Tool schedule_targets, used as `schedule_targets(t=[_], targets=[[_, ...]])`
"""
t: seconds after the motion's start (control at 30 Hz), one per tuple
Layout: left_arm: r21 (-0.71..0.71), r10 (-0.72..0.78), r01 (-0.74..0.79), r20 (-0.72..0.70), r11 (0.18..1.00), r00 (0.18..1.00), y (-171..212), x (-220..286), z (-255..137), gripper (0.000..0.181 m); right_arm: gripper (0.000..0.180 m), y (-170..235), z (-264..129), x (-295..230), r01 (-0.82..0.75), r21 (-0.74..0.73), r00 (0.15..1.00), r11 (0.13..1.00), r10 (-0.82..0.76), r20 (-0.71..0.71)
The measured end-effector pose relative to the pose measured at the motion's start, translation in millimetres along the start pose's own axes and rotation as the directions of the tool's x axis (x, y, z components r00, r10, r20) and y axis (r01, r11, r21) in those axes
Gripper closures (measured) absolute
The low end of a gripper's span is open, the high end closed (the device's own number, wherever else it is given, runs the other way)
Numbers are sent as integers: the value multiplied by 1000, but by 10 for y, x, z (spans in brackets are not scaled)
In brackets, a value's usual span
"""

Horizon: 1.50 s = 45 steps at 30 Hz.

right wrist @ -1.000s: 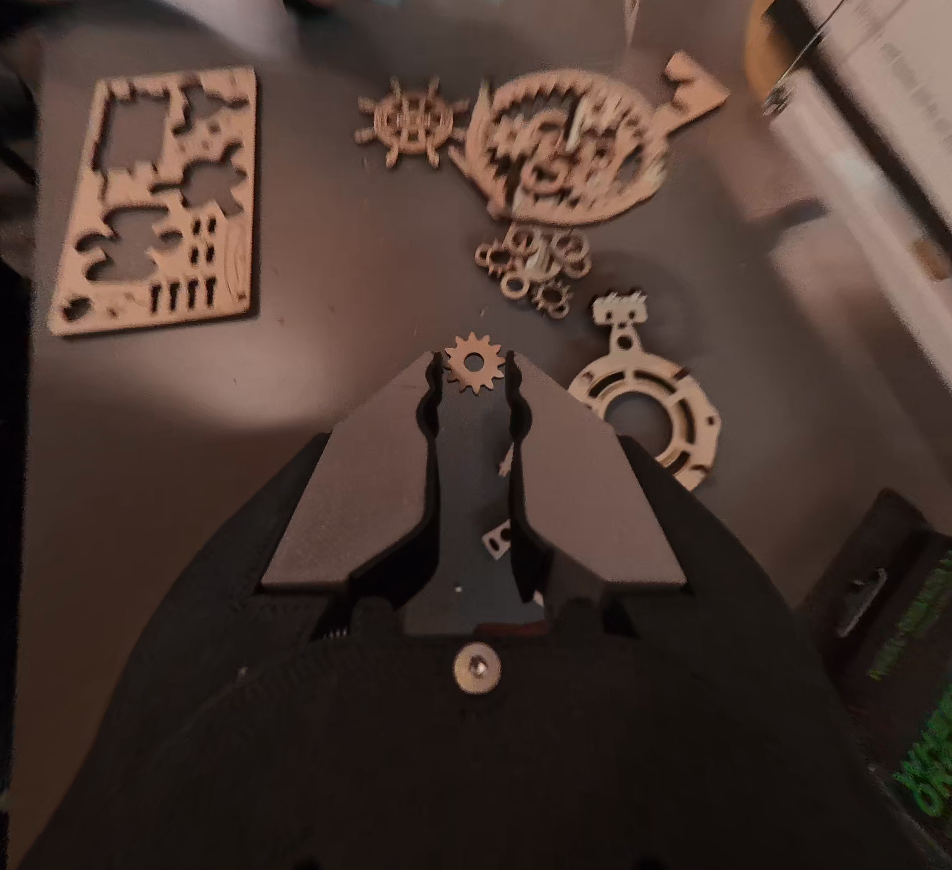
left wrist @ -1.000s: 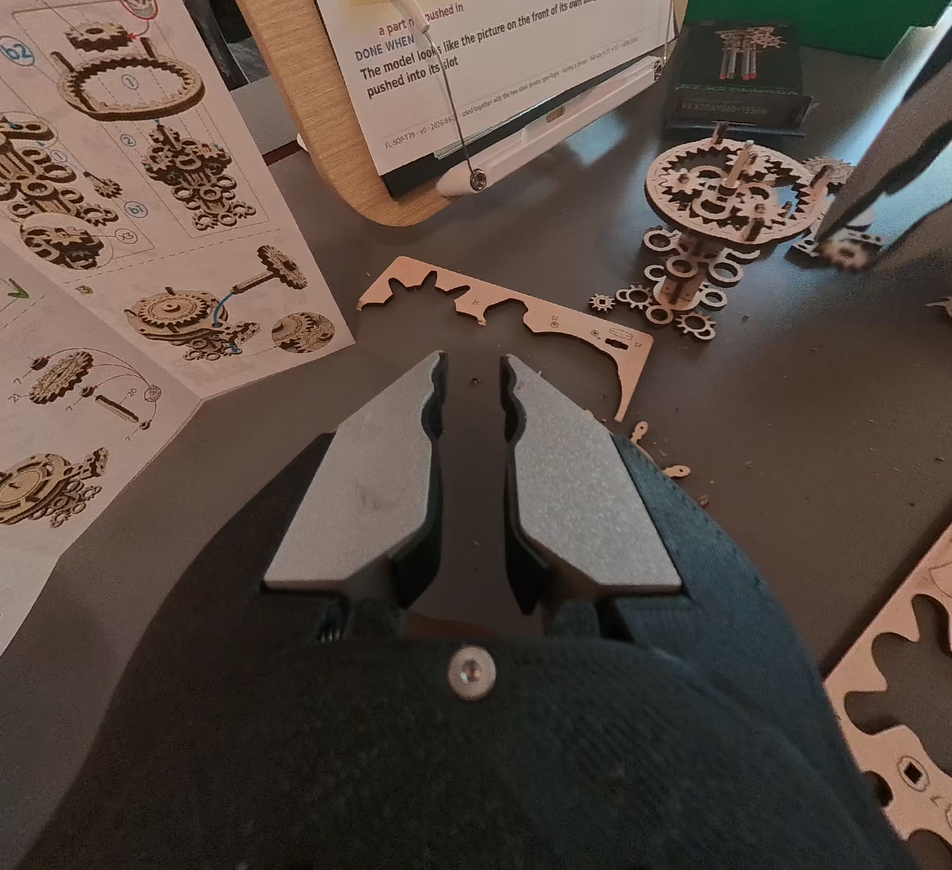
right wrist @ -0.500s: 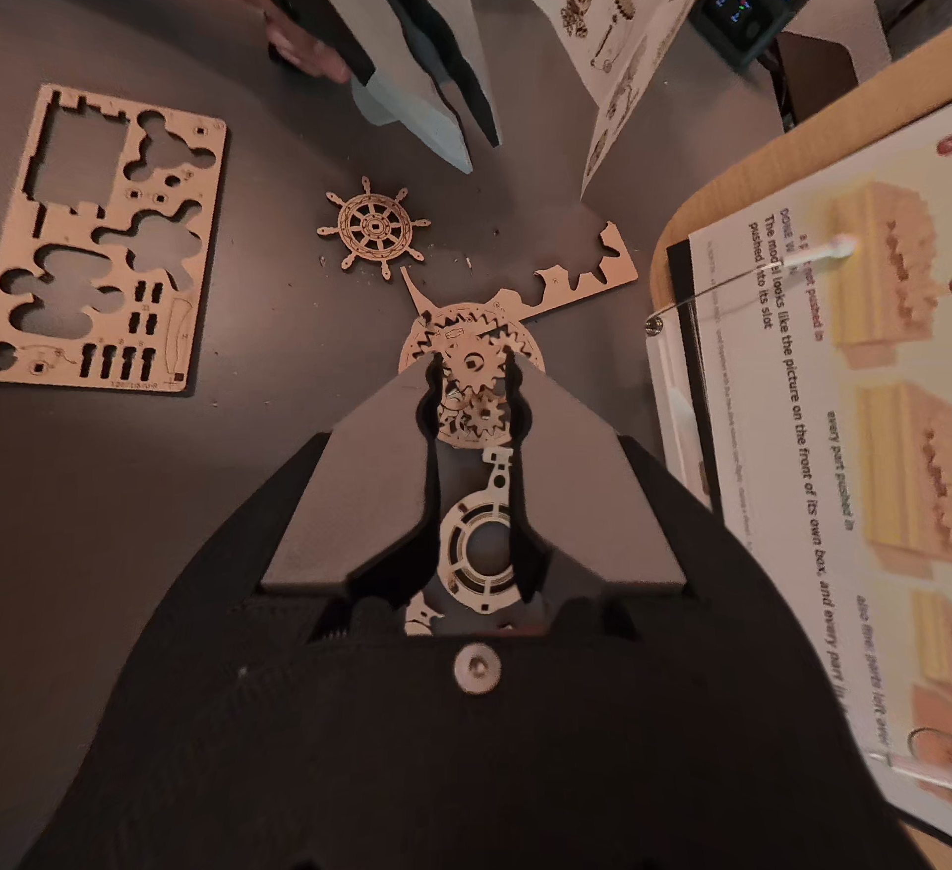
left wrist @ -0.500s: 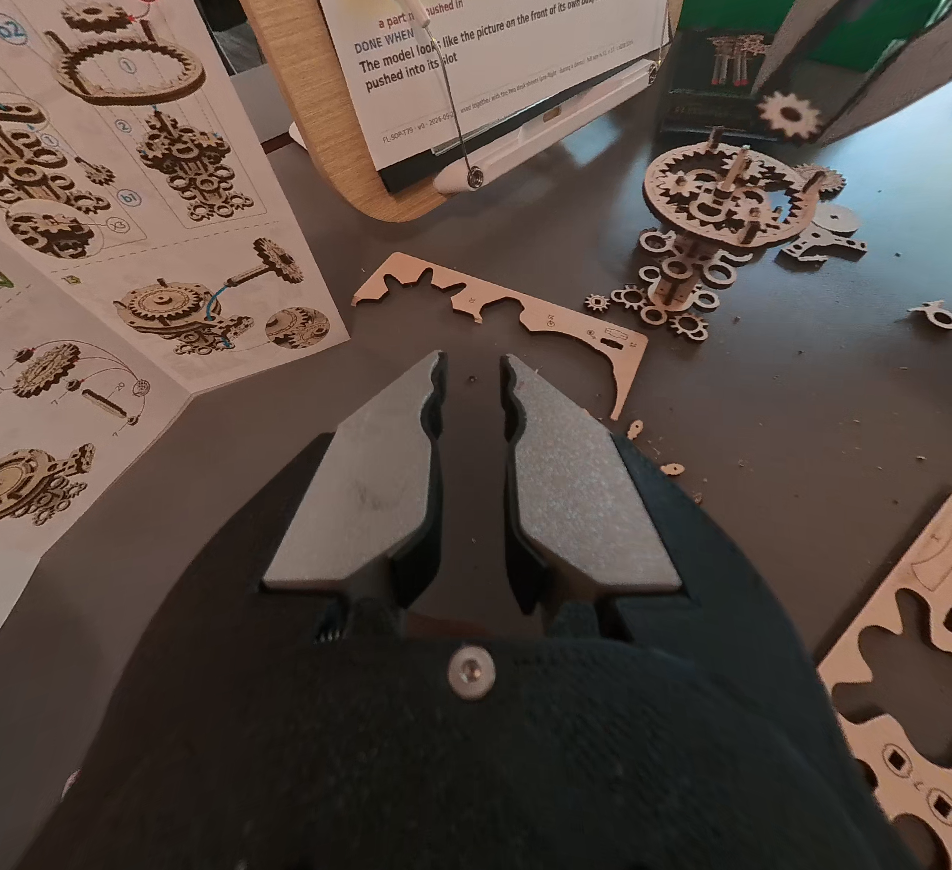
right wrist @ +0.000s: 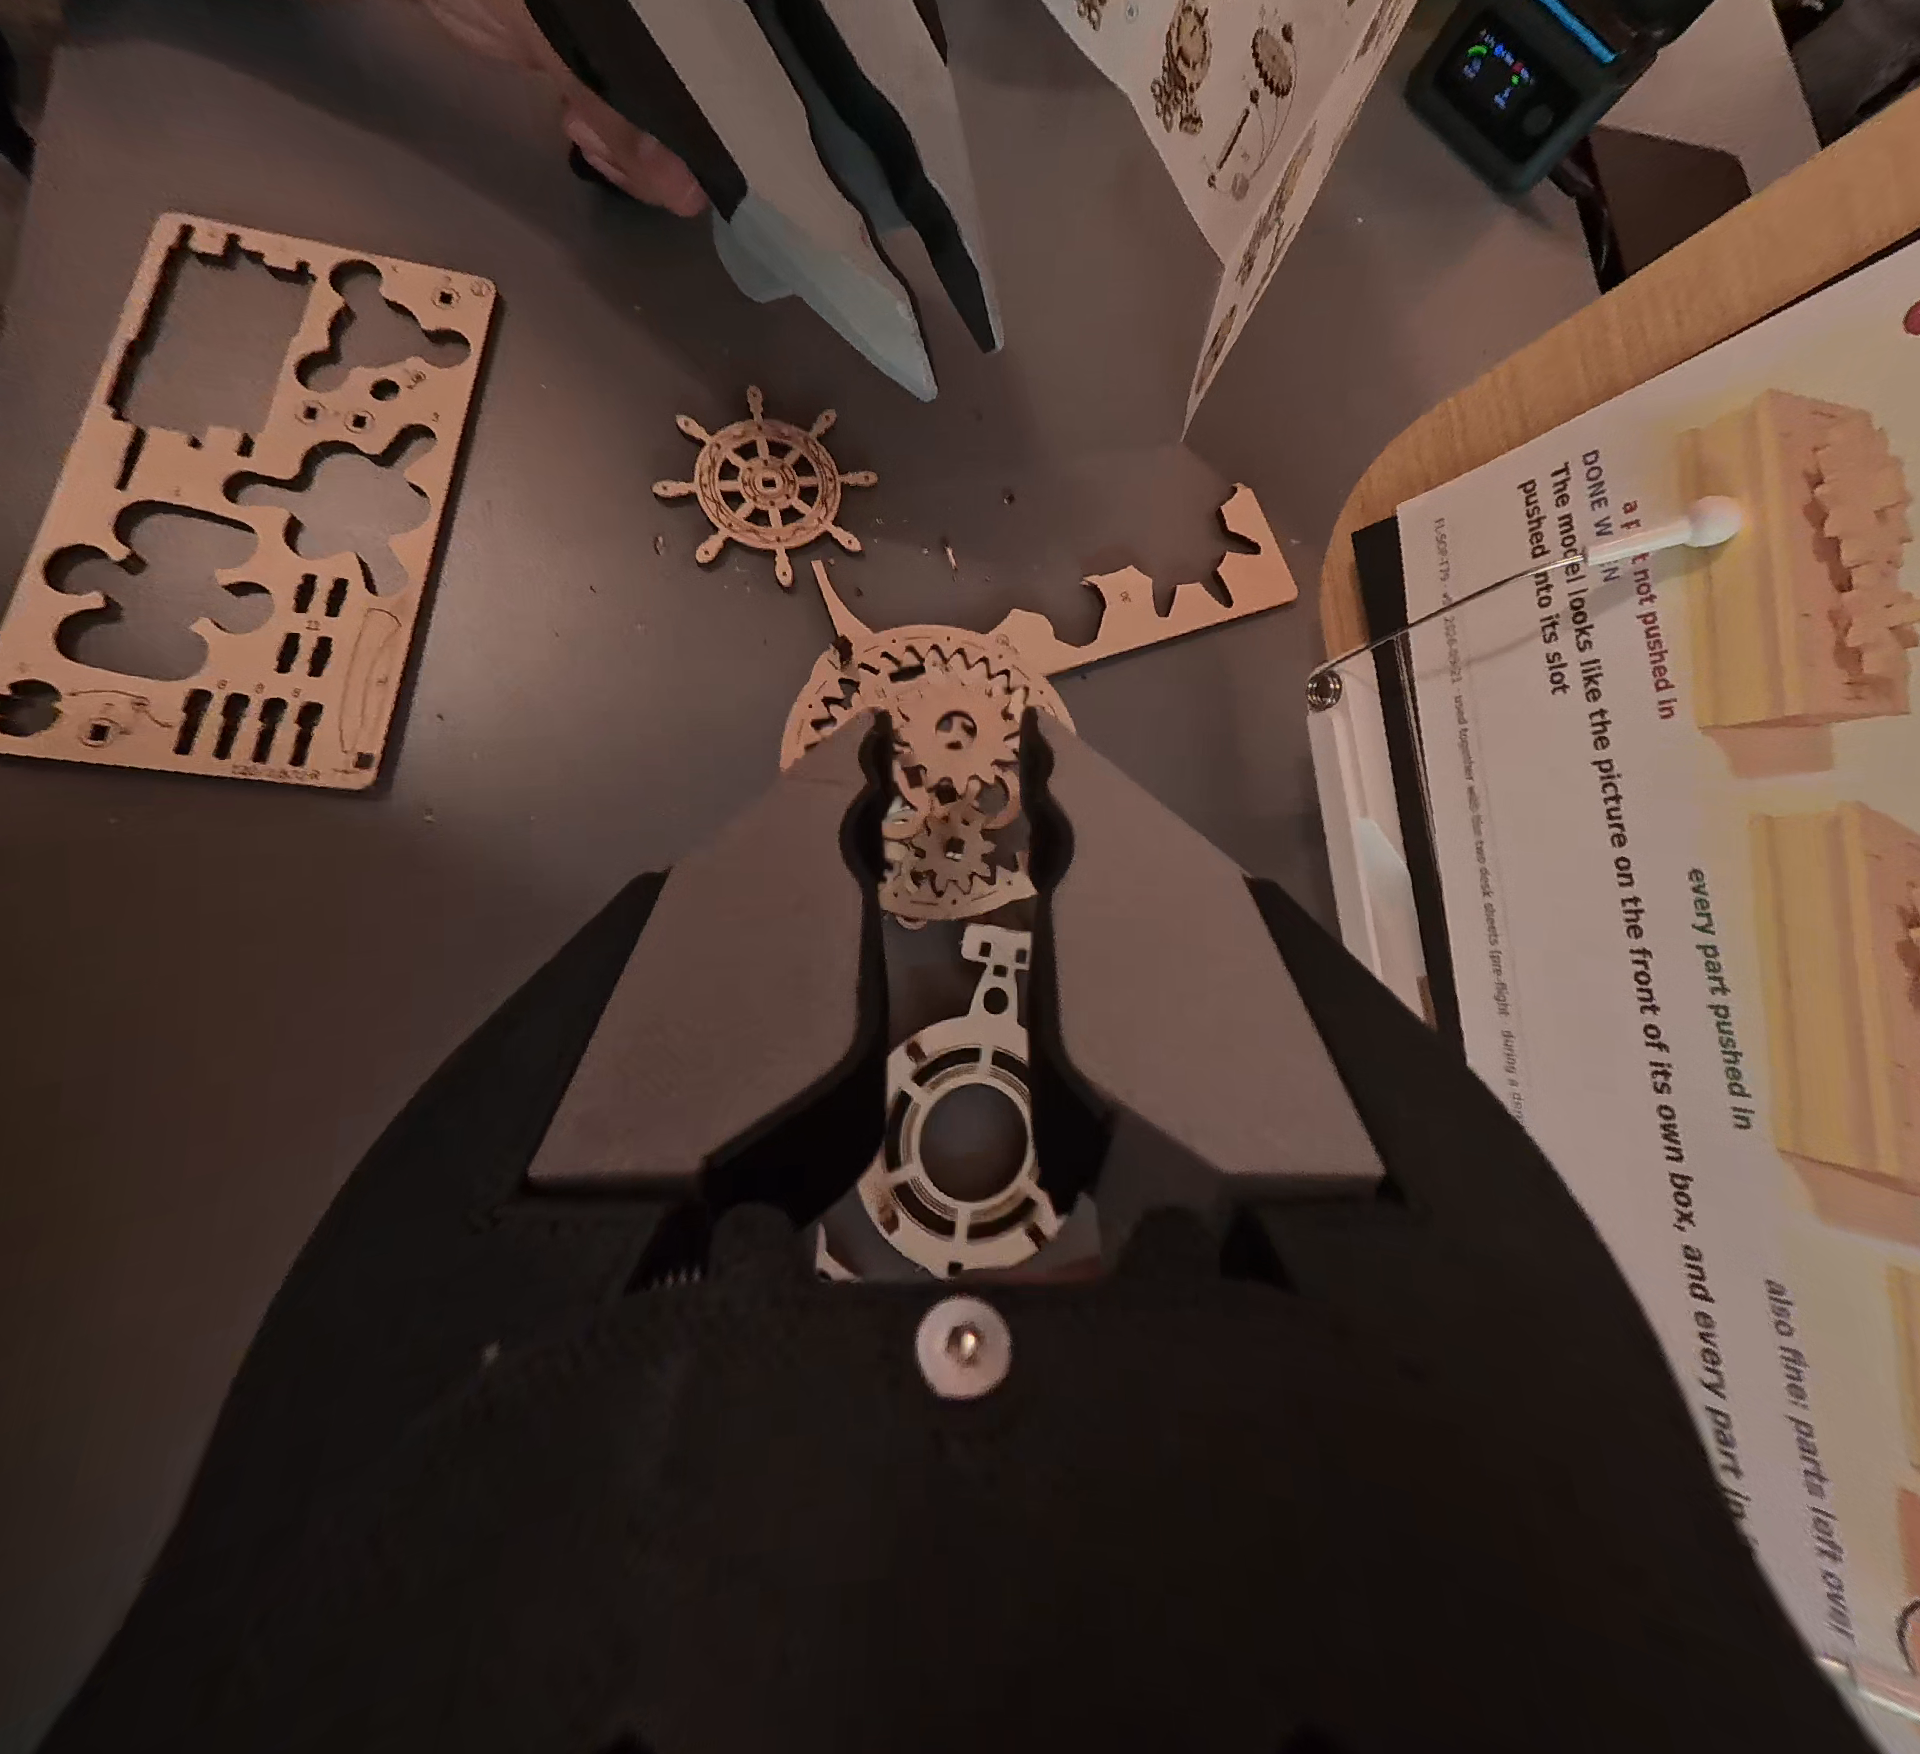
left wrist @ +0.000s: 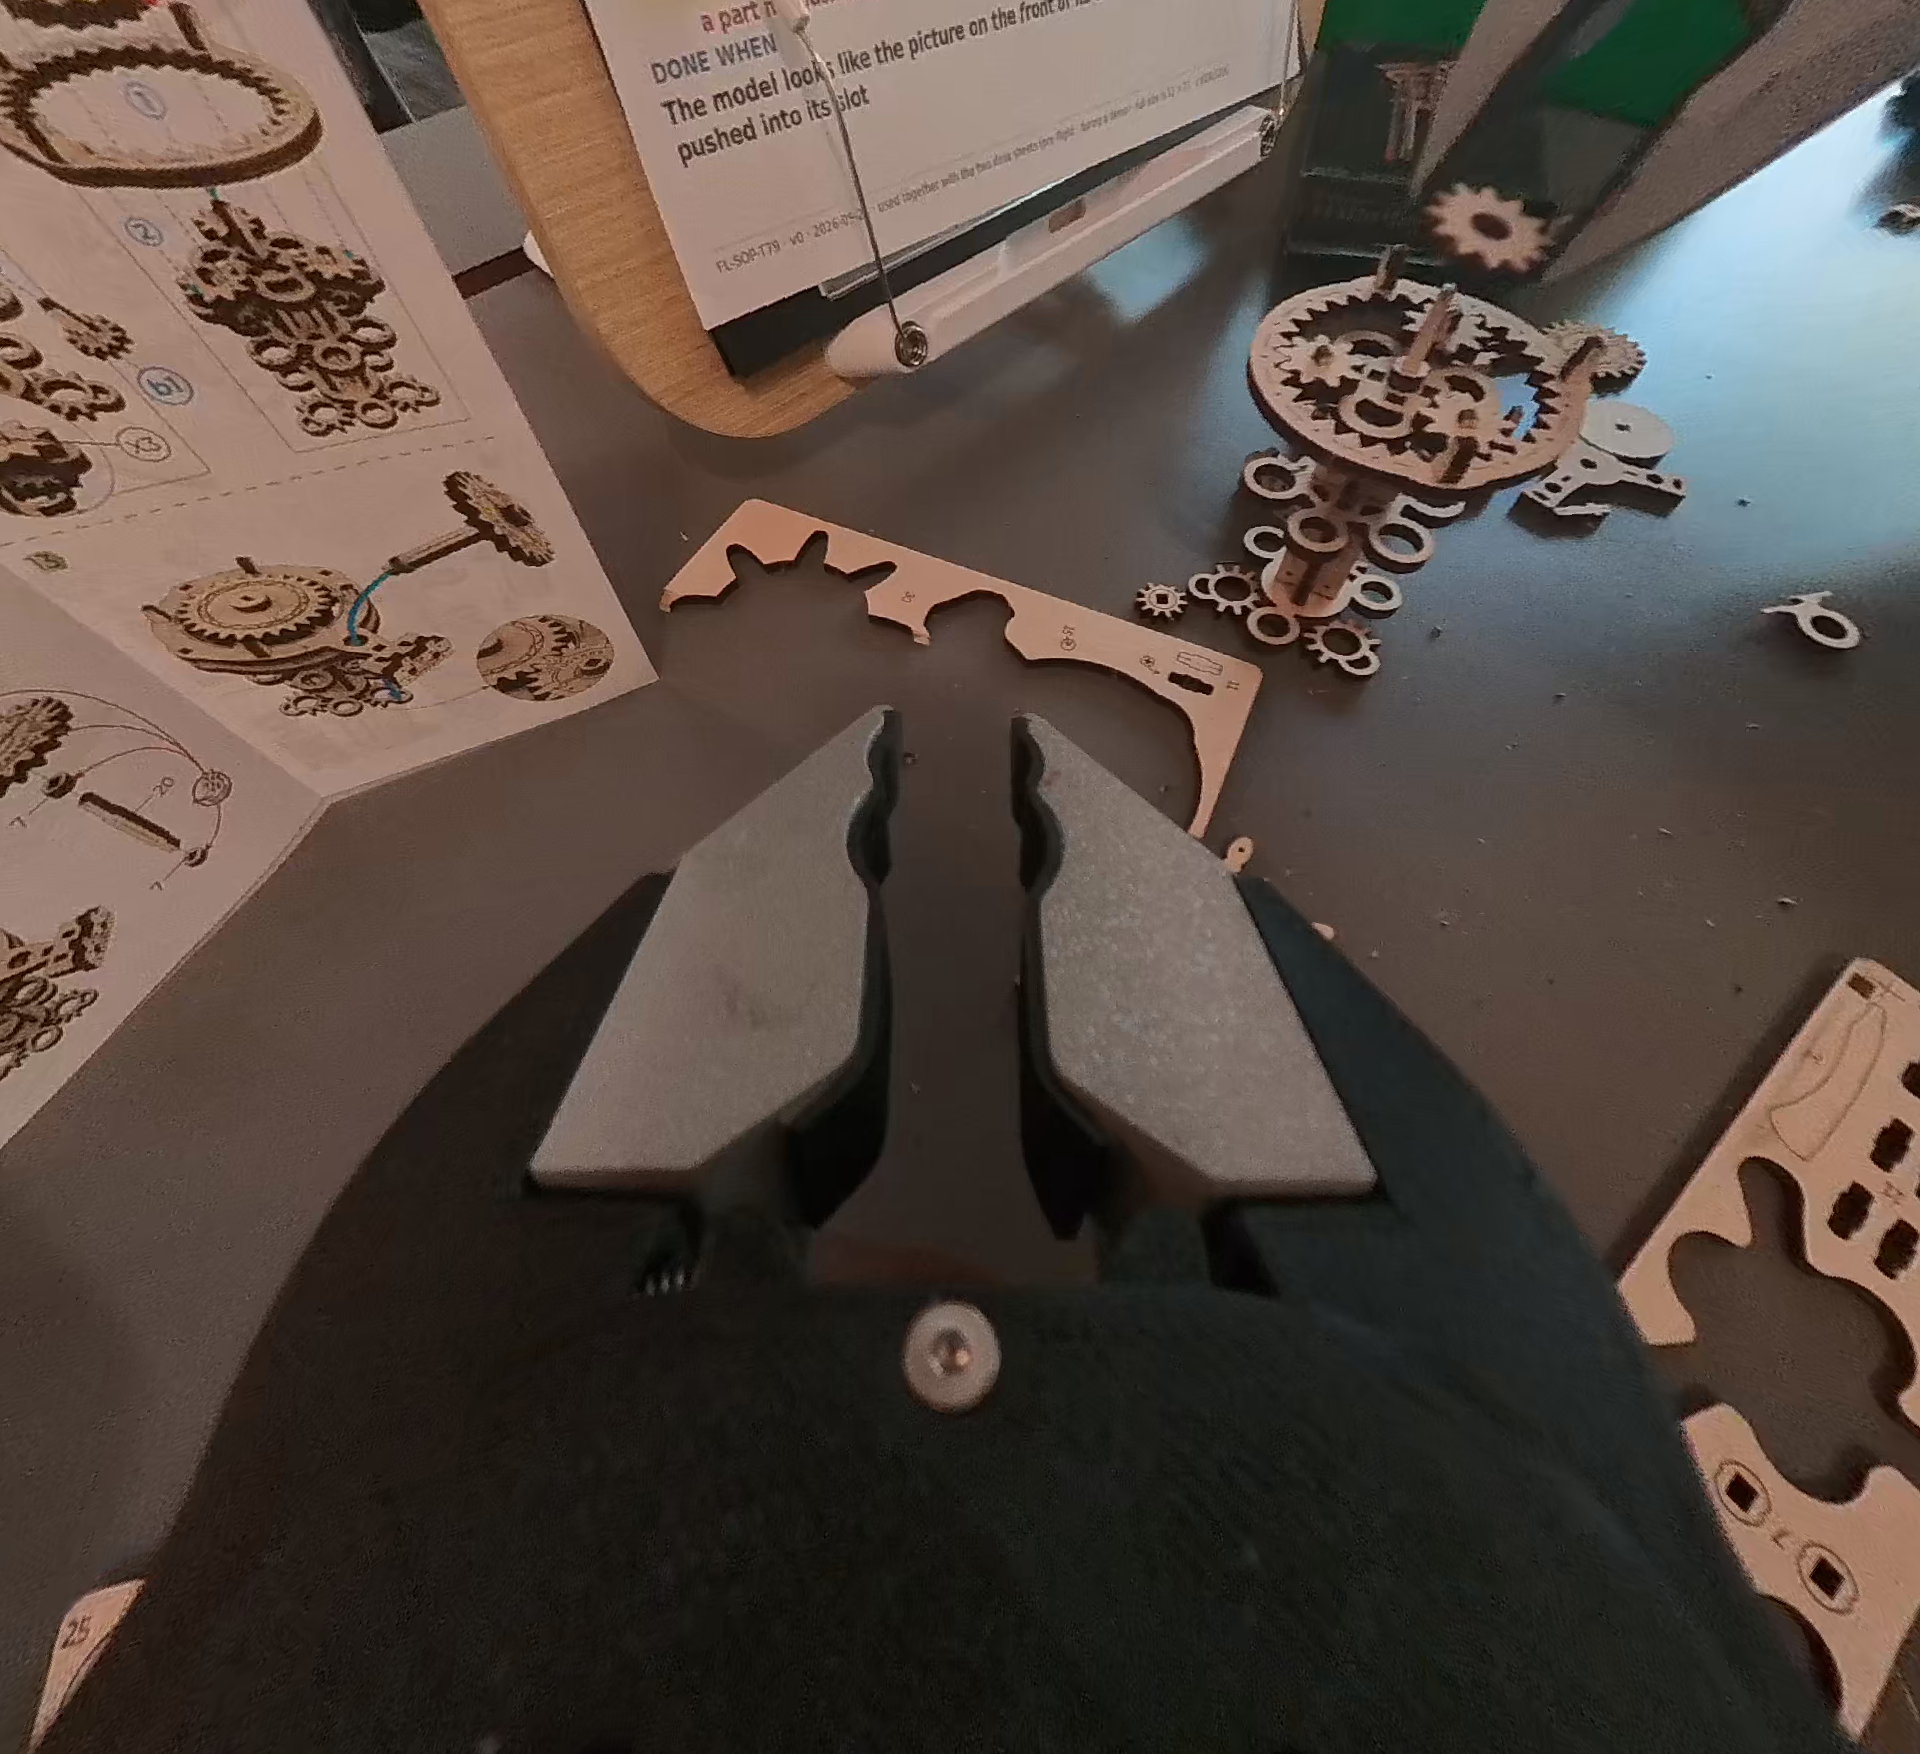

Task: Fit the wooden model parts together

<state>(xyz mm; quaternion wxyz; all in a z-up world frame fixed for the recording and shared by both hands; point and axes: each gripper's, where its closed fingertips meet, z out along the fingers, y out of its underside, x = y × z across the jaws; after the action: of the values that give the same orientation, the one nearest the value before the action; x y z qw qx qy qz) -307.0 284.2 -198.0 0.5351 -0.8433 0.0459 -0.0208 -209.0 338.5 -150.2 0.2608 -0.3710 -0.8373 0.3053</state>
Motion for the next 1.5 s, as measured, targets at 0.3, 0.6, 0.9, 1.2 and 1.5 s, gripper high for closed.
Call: schedule_targets(t=[0.3,0.6,0.9,1.2,1.5], targets=[[1,-15,15,80,1000,997,30,-267,-163,161,159,-163,-264,66,-124,236,988,964,142,-61],[84,-221,219,12,972,975,-19,-463,-369,163,159,-110,-513,258,-193,378,951,906,267,-154],[91,-230,230,-13,969,973,-36,-442,-401,161,159,-72,-584,319,-214,421,941,882,301,-151],[83,-233,233,-7,969,972,-10,-459,-381,160,159,-24,-631,329,-235,449,938,862,322,-127],[78,-234,234,-12,969,972,1,-452,-369,160,159,-7,-597,335,-244,452,937,858,329,-117]])
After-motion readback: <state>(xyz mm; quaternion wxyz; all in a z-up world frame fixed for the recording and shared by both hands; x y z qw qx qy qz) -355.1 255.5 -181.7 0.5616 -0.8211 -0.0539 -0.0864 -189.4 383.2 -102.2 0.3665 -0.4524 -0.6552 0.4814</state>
